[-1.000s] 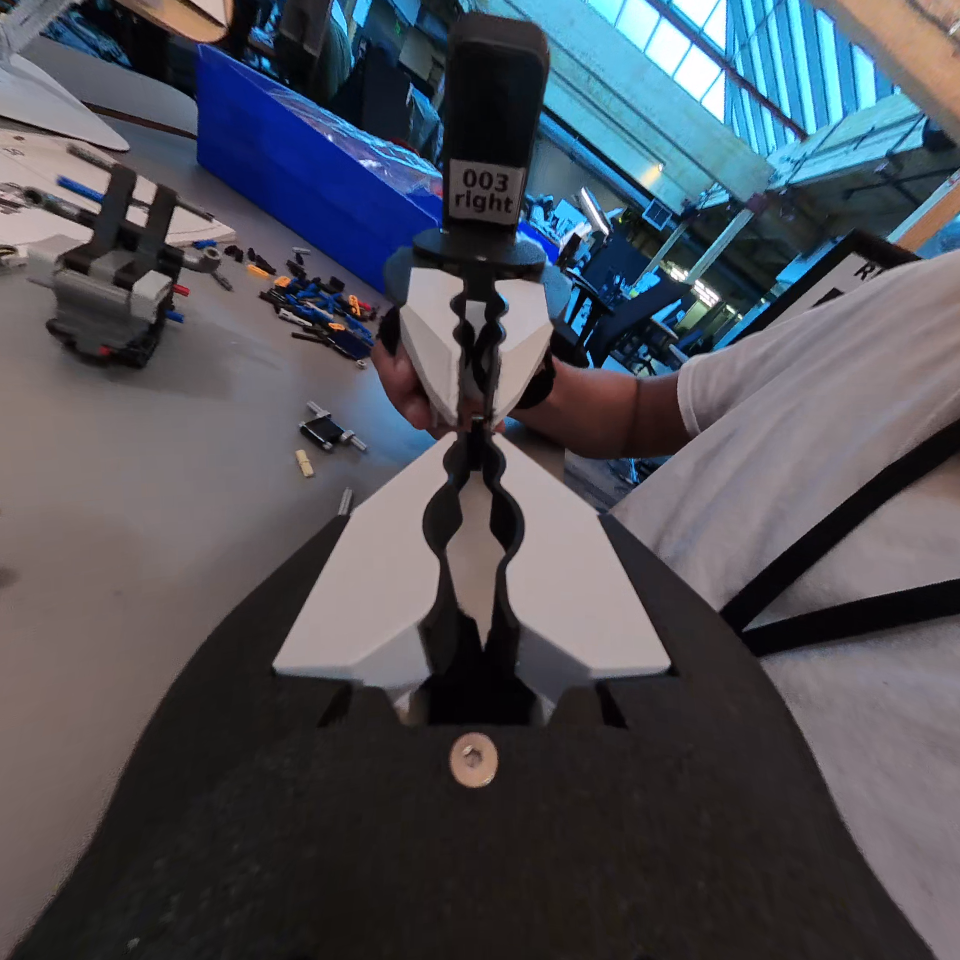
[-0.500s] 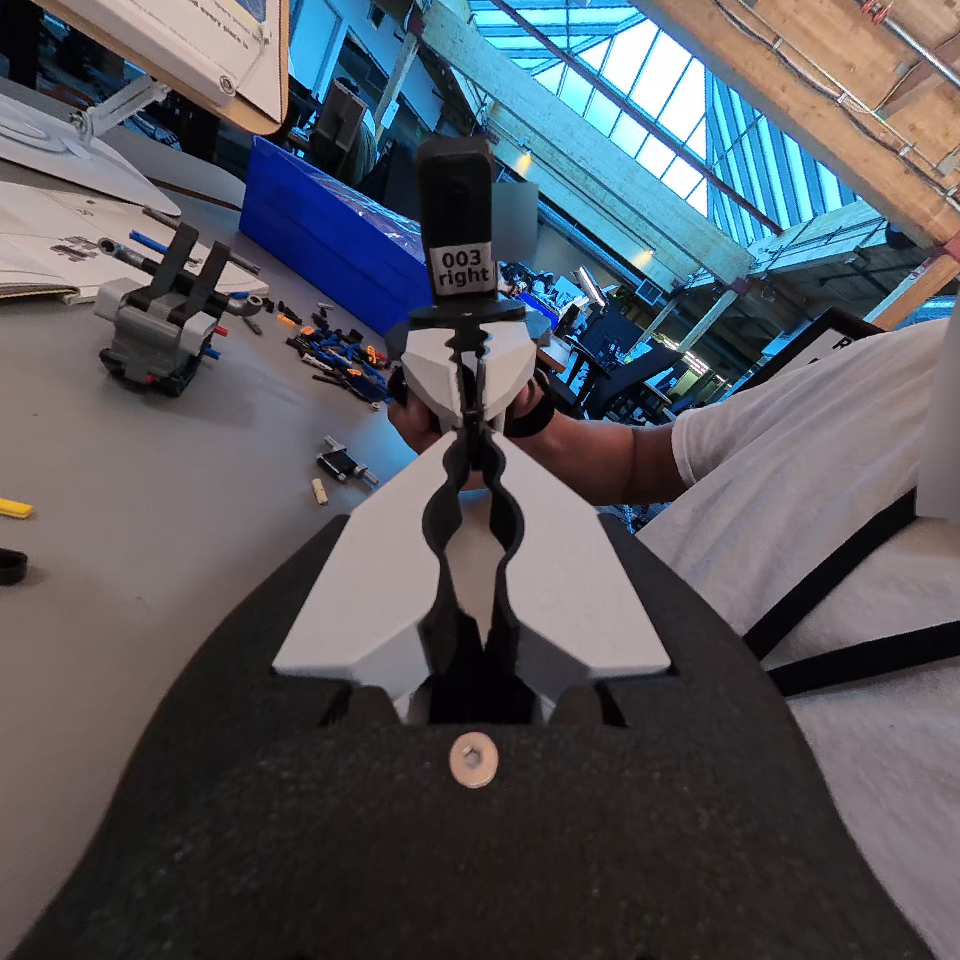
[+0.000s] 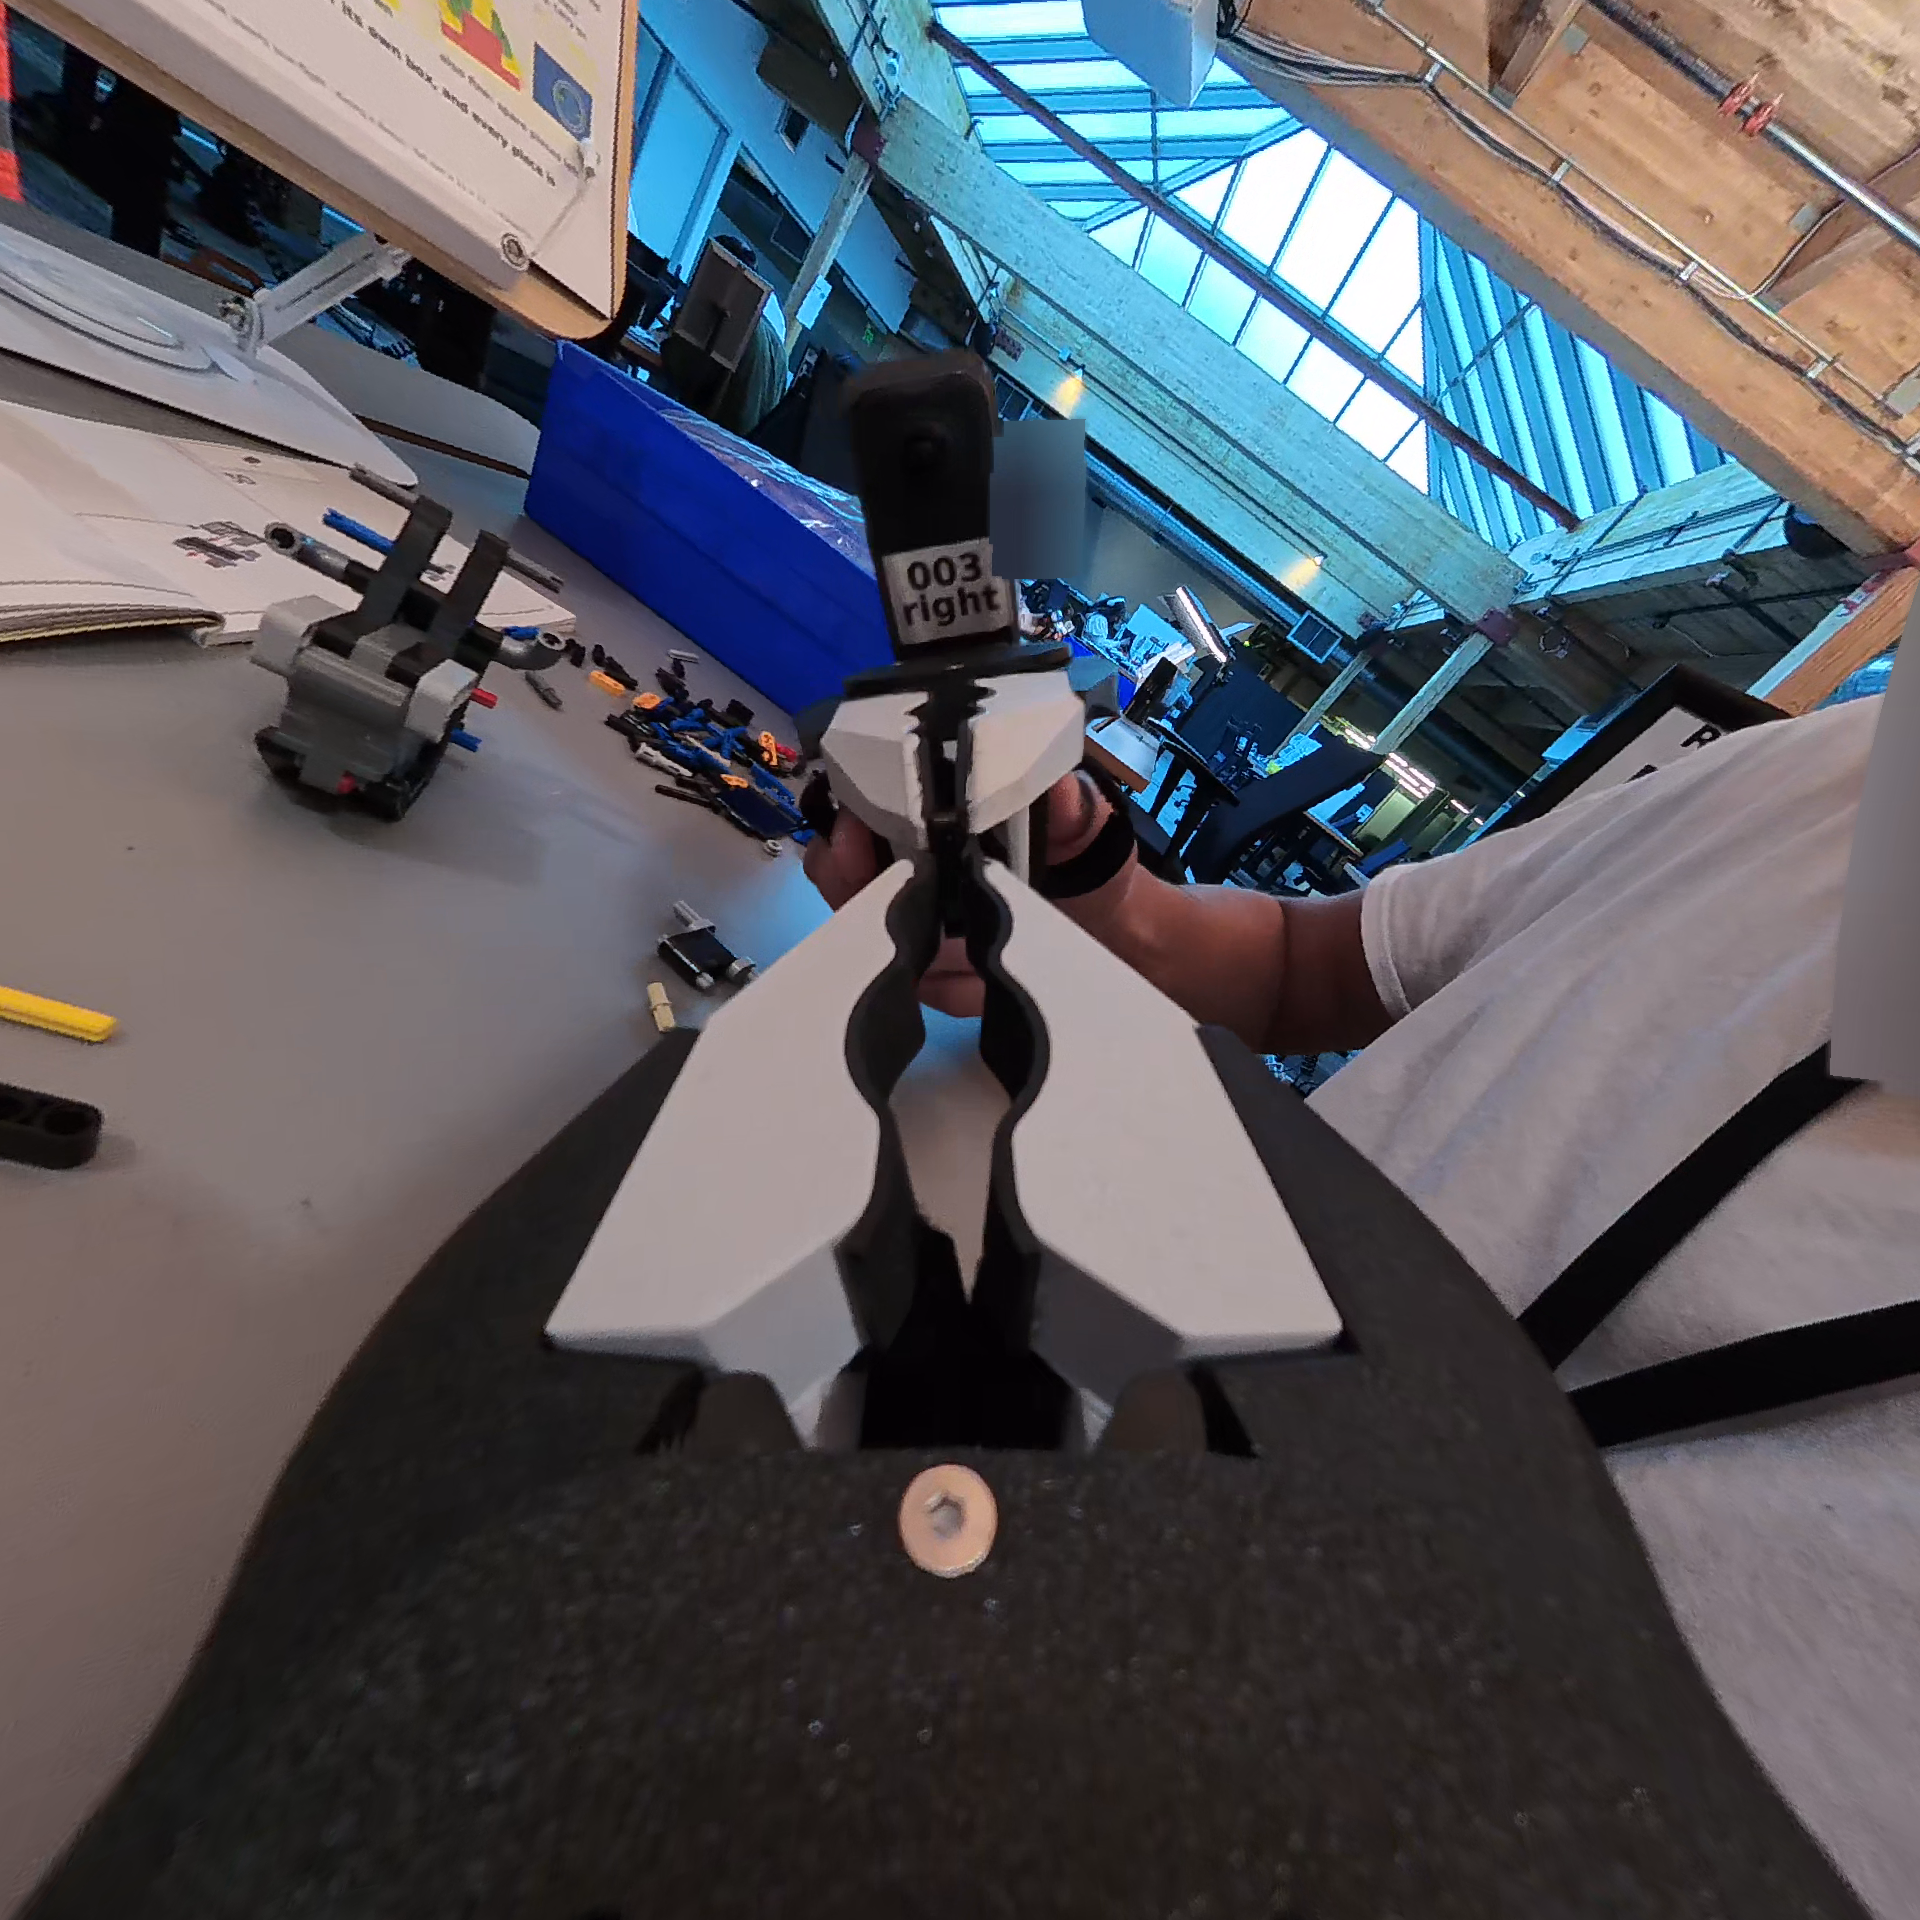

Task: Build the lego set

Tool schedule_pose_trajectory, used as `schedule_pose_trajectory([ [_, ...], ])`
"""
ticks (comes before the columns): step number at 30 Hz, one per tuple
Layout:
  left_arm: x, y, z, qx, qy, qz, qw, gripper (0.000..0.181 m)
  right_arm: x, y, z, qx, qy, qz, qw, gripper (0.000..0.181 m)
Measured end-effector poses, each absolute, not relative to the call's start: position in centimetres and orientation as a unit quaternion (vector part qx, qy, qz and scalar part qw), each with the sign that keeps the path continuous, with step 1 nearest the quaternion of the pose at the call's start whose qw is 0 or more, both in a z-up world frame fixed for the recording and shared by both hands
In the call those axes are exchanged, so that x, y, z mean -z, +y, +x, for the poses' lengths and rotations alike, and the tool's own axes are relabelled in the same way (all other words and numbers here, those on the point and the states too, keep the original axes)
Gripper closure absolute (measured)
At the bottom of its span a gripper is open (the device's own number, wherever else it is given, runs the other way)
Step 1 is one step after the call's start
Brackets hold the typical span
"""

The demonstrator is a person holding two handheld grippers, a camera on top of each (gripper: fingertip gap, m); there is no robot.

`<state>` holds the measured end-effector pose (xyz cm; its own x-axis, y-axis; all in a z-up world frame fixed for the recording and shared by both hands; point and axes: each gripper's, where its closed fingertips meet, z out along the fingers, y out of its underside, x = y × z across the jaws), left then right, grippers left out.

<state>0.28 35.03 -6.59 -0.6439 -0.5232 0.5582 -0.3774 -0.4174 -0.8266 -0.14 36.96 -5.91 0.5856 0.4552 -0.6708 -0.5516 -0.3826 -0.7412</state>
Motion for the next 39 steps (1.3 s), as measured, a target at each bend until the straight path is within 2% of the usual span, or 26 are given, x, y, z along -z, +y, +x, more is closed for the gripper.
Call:
schedule_pose_trajectory([
  [4, 6.8, 35.4, 0.3, 0.726, 0.535, -0.429, 0.05, 0.179, 4.1, 36.2, 2.7, -0.395, 0.015, -0.701, 0.594, 0.172],
  [7, 6.9, 35.5, 0.4, 0.722, 0.537, -0.433, 0.06, 0.179, 4.7, 35.3, 5.5, -0.258, -0.048, -0.752, 0.605, 0.172],
  [9, 7.2, 35.9, 0.6, 0.705, 0.552, -0.438, 0.083, 0.179, 7.4, 34.5, 6.3, -0.162, -0.131, -0.803, 0.559, 0.172],
  [11, 8.1, 37.1, 1.1, 0.654, 0.59, -0.448, 0.152, 0.179, 10.3, 33.9, 6.8, -0.108, -0.179, -0.839, 0.503, 0.172],
  [14, 9.4, 39.0, 1.6, 0.572, 0.638, -0.453, 0.246, 0.179, 13.4, 33.6, 6.2, -0.12, -0.198, -0.87, 0.436, 0.164],
  [19, 9.7, 38.6, 1.4, 0.569, 0.649, -0.444, 0.242, 0.179, 16.8, 33.0, 6.7, -0.116, -0.23, -0.895, 0.363, 0.159],
  [22, 9.9, 38.1, 1.2, 0.565, 0.66, -0.434, 0.238, 0.179, 17.0, 33.5, 6.7, -0.106, -0.248, -0.888, 0.372, 0.158],
  [26, 9.9, 37.9, 1.1, 0.565, 0.664, -0.43, 0.232, 0.179, 17.4, 33.5, 5.8, -0.121, -0.264, -0.887, 0.359, 0.166],
  [31, 9.9, 38.0, 1.1, 0.572, 0.661, -0.432, 0.224, 0.179, 17.5, 33.6, 6.1, -0.068, -0.282, -0.878, 0.381, 0.177],
  [39, 10.1, 37.9, 1.1, 0.567, 0.664, -0.433, 0.222, 0.179, 17.3, 33.8, 5.3, -0.074, -0.278, -0.881, 0.375, 0.173],
])
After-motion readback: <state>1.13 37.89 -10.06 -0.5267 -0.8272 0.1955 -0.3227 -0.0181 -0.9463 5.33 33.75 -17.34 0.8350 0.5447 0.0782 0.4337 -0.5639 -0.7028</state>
